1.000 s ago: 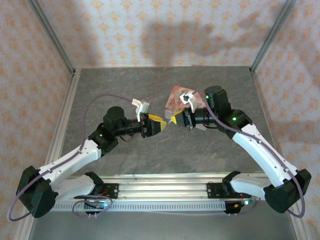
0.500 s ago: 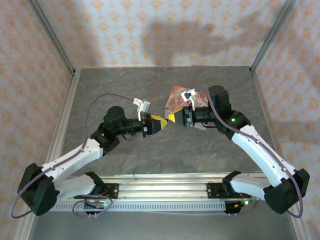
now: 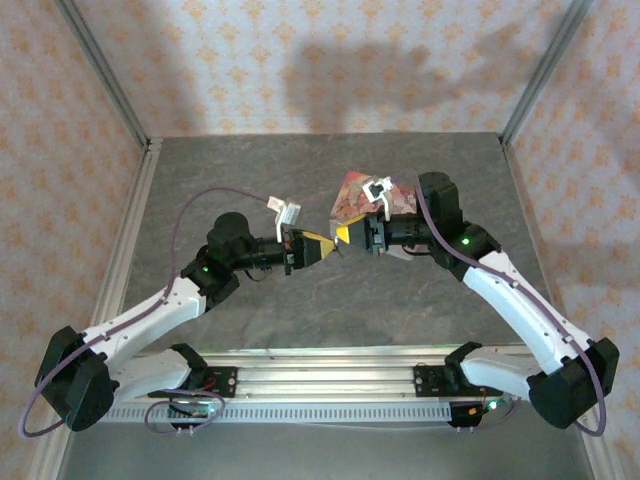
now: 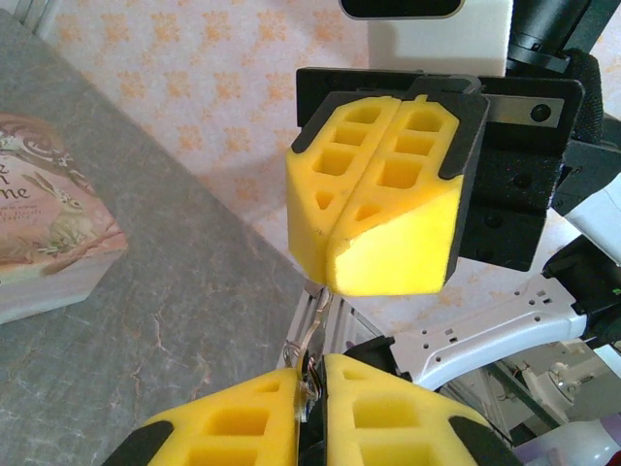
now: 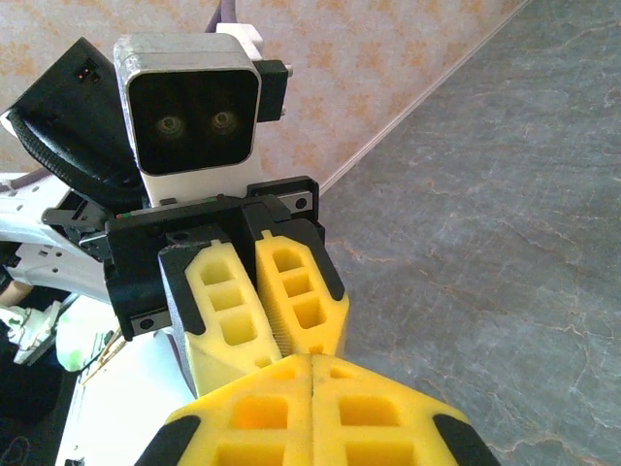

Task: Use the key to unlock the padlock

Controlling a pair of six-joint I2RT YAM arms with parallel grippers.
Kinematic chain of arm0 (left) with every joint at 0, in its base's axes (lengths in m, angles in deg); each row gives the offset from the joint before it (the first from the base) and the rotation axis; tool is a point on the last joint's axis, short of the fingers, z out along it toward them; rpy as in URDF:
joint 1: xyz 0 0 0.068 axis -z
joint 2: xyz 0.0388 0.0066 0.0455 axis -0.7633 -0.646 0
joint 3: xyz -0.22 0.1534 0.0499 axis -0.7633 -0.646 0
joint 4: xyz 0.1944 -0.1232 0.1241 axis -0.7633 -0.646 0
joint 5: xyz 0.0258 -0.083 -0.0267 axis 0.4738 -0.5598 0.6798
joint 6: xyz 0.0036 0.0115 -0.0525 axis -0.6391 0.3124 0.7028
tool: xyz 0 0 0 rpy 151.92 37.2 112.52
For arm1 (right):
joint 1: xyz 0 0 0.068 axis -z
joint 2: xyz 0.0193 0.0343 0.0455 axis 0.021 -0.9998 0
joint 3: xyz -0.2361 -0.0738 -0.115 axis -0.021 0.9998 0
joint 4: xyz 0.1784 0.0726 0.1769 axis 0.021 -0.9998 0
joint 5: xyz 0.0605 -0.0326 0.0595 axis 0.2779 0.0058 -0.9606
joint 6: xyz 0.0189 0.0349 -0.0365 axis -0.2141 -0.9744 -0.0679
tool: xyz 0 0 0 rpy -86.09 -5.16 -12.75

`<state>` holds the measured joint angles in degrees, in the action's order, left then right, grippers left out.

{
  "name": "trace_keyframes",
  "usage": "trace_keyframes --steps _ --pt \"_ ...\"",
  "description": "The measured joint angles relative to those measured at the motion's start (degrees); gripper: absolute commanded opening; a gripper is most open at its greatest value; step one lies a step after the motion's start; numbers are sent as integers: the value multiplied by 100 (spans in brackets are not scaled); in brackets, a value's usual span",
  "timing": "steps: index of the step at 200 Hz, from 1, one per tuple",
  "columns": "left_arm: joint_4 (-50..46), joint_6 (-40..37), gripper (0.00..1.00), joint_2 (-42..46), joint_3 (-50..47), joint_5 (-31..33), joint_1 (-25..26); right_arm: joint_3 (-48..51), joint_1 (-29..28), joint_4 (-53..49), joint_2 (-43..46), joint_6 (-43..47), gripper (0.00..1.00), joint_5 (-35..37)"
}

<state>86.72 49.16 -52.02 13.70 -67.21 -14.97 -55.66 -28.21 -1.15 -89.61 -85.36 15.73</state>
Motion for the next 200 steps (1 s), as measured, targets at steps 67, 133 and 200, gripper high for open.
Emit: trace_keyframes --steps 67,133,200 --pt "0 0 20 0 0 0 0 39 0 131 0 -66 0 -33" --pt "0 2 24 2 2 0 0 94 0 136 0 -81 0 -42" --pt "-2 9 17 2 2 2 0 127 0 133 0 -85 0 -83"
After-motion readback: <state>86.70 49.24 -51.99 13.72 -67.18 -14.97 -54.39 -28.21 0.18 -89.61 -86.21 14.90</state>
